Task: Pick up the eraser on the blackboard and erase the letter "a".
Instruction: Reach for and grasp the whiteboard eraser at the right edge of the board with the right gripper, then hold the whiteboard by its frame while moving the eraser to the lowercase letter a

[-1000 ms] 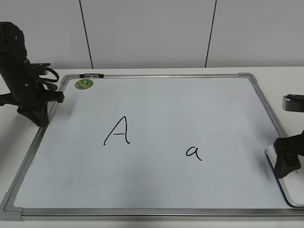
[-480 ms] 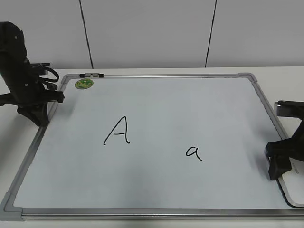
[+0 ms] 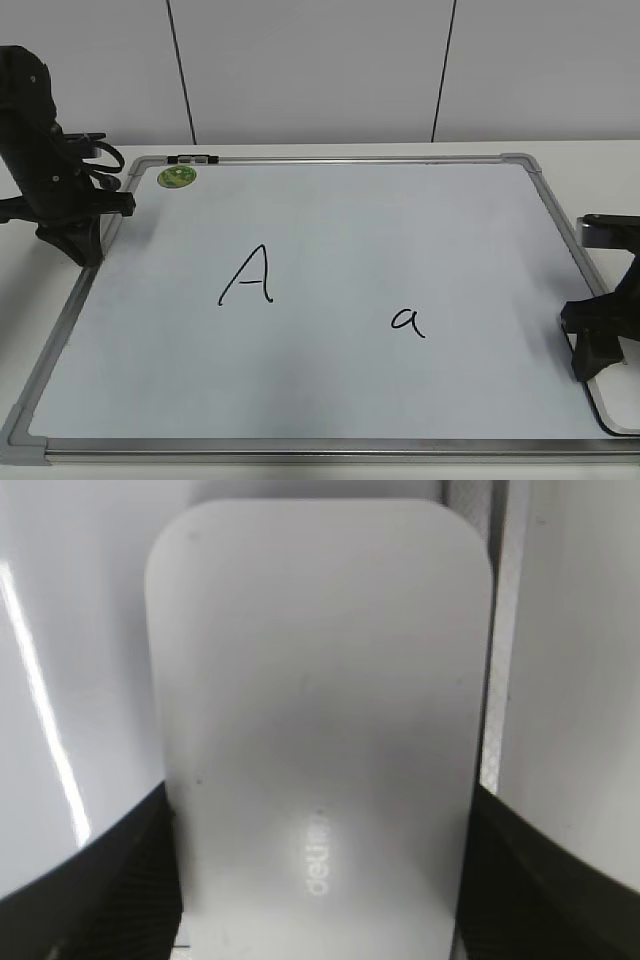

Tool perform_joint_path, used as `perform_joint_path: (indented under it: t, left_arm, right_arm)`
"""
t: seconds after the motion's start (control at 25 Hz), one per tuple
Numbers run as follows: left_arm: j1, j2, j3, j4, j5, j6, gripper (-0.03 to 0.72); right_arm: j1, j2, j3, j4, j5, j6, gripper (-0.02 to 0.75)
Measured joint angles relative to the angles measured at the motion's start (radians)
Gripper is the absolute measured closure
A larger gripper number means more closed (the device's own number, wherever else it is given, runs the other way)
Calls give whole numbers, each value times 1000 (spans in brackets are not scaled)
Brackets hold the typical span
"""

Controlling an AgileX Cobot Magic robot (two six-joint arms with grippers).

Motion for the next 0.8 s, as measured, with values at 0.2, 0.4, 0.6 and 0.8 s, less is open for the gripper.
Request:
perform_joint_path:
  t: [0.2, 0.4, 0.6, 0.8]
  left_arm:
    - [0, 0, 0, -4, 0, 0, 634]
    - [0, 0, 0, -7, 0, 4, 634]
    - [0, 0, 0, -12, 0, 8, 633]
    - [0, 0, 0, -14, 0, 9, 633]
  right_arm:
    - [0, 0, 0, 0, 0, -2, 214]
    - [-2, 6, -56, 37, 99, 2, 214]
    - [22, 20, -204, 39, 258, 2, 214]
    - [125, 105, -376, 39, 375, -3, 214]
